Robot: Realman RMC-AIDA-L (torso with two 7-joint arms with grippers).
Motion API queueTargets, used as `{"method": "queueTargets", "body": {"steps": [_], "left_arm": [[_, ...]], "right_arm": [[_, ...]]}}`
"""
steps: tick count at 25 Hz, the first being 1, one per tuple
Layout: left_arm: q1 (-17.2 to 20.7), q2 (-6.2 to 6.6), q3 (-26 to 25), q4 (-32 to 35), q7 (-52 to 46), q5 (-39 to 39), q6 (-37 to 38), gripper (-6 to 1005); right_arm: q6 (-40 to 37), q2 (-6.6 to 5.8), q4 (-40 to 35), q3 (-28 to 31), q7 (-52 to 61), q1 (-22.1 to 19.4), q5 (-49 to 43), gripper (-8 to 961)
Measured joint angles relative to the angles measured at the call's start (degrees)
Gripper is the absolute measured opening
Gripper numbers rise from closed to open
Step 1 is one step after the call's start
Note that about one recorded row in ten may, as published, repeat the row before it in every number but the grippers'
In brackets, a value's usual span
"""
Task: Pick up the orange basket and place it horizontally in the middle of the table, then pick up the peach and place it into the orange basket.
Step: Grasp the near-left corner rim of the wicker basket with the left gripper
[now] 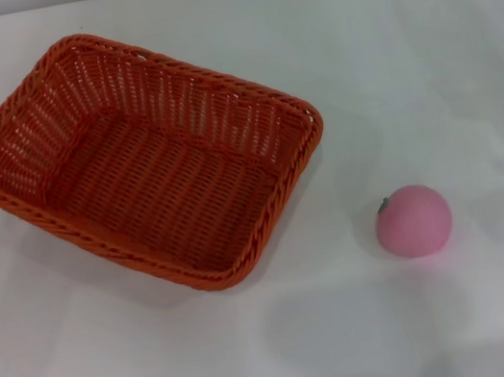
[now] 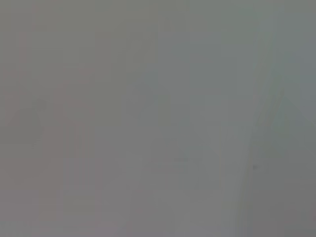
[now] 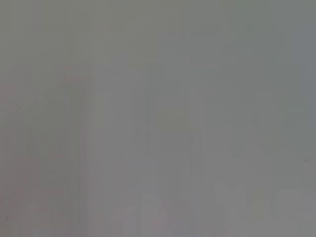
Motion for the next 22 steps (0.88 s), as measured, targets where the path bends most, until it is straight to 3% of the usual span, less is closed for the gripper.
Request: {"method": "queueTargets", "body": {"steps": [17,22], "left_arm": [[-0.14,0.02,0.0,-0.22,-1.13,0.26,0.61,789],[0.18,0.16,0.0,-3.27,-7.26,2.82,2.55,789]], "right_arm": [[-0.14,0.0,-0.41,0.0,0.0,0.37,0.12,754],[-0.21,0.0,-0.42,0.13,0.0,0.37,0.17,754]]}}
